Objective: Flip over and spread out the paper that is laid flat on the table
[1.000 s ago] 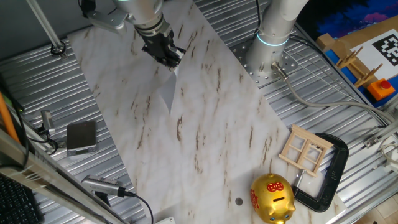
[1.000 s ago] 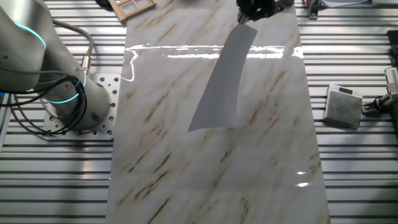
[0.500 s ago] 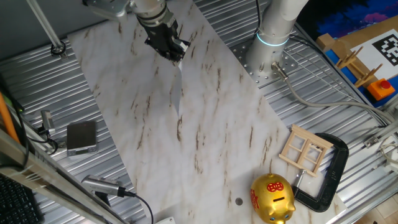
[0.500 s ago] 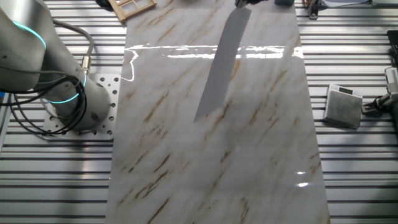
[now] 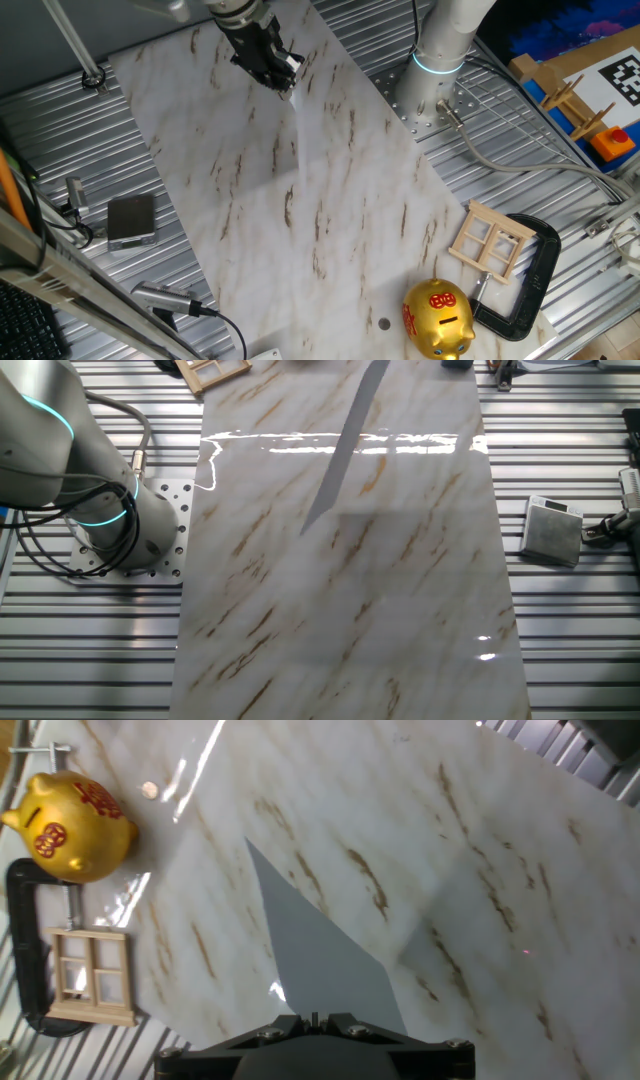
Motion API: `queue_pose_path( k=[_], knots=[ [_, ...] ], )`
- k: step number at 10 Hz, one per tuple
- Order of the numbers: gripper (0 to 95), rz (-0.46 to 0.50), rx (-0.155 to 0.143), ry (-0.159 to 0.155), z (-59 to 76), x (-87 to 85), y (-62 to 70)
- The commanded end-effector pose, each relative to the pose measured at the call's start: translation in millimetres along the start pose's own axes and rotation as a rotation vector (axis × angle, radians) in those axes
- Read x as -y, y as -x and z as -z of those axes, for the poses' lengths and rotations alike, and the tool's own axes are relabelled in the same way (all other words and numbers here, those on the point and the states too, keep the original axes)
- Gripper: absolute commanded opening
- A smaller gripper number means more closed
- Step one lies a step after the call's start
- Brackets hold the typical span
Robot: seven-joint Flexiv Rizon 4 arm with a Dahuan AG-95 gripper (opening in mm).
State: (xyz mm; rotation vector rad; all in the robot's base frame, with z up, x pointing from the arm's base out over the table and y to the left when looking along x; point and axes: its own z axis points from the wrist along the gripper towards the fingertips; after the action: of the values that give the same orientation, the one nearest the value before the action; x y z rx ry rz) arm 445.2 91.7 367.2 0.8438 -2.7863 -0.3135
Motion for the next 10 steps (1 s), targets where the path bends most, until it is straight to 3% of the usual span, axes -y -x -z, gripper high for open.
queue_pose_path(
  k=[1,3,10],
  knots=[
    [0.0,0.026,-0.005,0.012,-2.7,7.5,2.4],
    [0.0,0.053,0.002,0.022,-8.3,20.3,4.8],
    [0.0,0.111,-0.004,-0.006,-19.3,37.8,2.6]
  ],
)
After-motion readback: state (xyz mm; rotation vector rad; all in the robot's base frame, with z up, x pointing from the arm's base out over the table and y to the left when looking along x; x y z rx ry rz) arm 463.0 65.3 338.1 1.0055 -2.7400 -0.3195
